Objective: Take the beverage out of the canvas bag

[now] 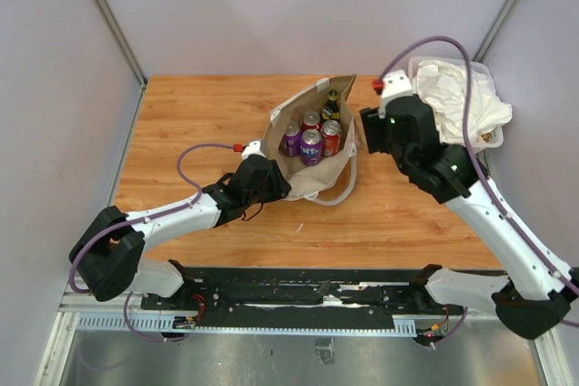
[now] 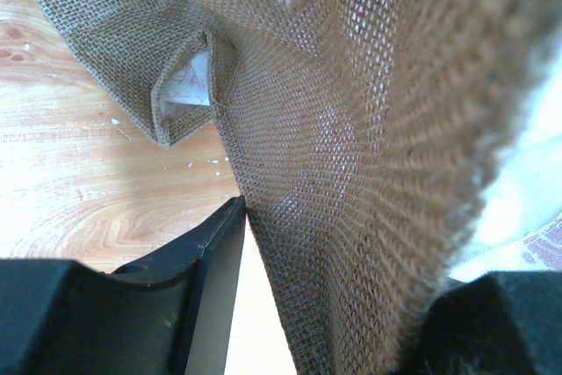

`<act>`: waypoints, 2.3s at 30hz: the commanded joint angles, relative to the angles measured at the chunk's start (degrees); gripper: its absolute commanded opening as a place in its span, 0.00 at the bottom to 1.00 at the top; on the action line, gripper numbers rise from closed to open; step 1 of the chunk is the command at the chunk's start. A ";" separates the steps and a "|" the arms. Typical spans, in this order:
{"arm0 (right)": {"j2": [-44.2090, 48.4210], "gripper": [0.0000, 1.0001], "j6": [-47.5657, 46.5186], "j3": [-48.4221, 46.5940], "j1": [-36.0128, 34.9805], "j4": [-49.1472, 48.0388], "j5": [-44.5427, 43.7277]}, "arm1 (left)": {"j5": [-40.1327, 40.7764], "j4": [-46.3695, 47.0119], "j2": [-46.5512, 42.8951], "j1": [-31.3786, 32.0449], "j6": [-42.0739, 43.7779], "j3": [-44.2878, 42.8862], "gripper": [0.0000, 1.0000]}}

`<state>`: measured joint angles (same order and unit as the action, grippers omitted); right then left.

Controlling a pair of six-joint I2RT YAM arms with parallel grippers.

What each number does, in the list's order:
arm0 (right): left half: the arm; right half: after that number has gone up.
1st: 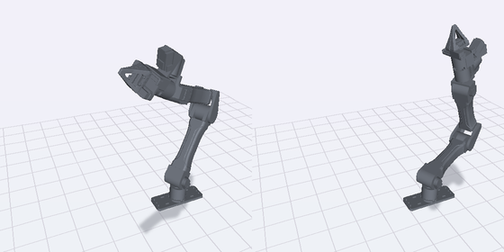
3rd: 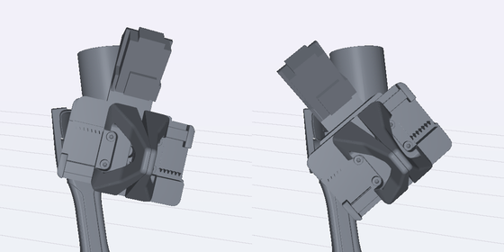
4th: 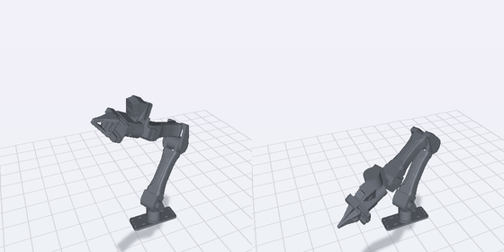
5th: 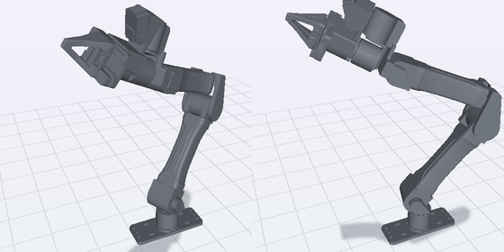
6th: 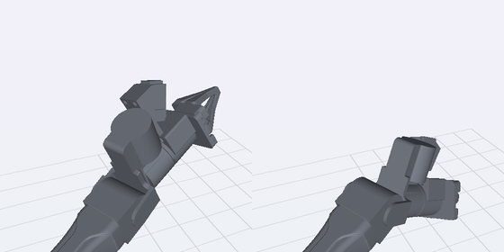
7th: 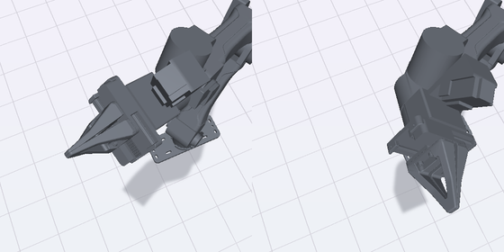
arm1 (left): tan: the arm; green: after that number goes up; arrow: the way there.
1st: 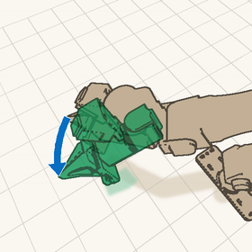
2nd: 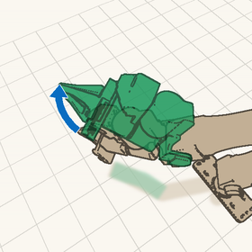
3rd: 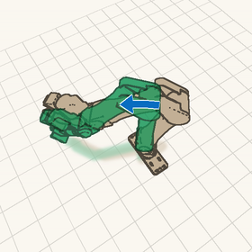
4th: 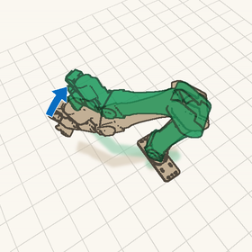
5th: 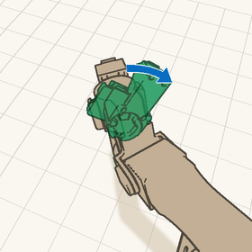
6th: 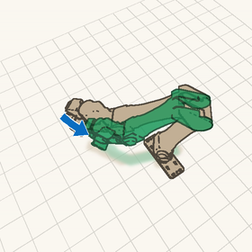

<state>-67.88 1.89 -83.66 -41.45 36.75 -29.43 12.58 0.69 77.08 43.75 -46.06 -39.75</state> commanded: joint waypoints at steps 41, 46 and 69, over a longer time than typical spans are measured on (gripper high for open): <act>-8.15 0.01 11.16 29.62 25.10 -19.98 14.14 | -1.75 1.99 -1.70 0.64 1.74 4.64 0.73; -9.00 0.18 11.99 31.00 25.06 -19.81 14.63 | -0.96 1.84 -1.54 0.66 1.74 4.13 0.72; 0.98 0.98 12.09 13.92 23.04 -6.55 18.15 | -0.89 1.01 0.35 0.64 2.34 1.96 0.66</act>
<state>-71.85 14.39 -63.44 -17.61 26.85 -14.50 11.90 4.03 76.25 43.75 -45.04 -36.97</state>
